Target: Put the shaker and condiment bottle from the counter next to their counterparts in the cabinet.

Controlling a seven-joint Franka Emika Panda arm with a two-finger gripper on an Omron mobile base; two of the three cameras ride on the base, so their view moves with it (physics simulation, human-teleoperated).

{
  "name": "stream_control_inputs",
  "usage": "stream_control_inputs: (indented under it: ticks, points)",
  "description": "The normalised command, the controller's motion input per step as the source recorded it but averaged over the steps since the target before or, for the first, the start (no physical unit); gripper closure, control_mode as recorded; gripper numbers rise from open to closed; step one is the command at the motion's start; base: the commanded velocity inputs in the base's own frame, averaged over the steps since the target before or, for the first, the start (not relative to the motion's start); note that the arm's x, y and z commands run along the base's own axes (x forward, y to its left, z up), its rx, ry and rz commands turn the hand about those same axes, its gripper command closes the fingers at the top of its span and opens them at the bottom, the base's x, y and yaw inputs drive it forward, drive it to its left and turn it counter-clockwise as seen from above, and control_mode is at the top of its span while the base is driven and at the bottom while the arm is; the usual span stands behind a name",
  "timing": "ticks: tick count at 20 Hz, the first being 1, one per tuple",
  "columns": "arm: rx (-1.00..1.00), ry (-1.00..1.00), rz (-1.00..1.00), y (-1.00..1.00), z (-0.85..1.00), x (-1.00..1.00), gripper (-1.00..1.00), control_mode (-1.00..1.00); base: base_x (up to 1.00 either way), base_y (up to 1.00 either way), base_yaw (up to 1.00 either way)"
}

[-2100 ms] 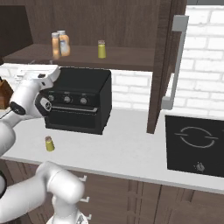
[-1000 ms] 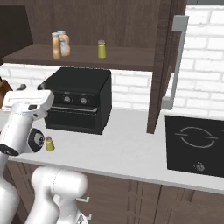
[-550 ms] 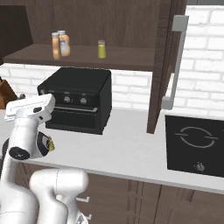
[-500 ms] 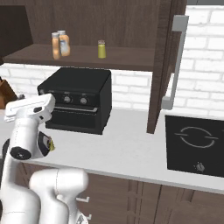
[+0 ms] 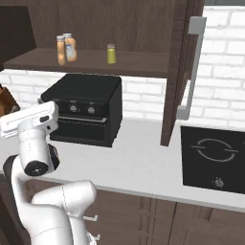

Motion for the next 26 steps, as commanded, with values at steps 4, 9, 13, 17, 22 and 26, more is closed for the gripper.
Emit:
stream_control_inputs:
  ticks: [4, 9, 13, 17, 22, 26]
  points:
    - [-0.08, 0.3, 0.08, 0.0, -0.84, -0.14, -1.0, -1.0, 0.0, 0.0, 0.0]
    - [-0.05, 0.3, 0.13, -0.32, -0.96, -0.14, -1.0, -1.0, 0.0, 0.0, 0.0]
    - [-0.03, 0.31, 0.14, -0.39, -0.97, -0.03, -1.0, -1.0, 0.0, 0.0, 0.0]
    - [-0.01, 0.26, 0.17, -0.51, -1.0, -0.02, -1.0, -1.0, 0.0, 0.0, 0.0]
    - [0.0, 0.18, 0.19, -0.69, -1.0, -0.01, -1.0, -1.0, 0.0, 0.0, 0.0]
    - [0.0, 0.09, 0.19, -0.5, -0.93, 0.0, -1.0, -1.0, 0.0, 0.0, 0.0]
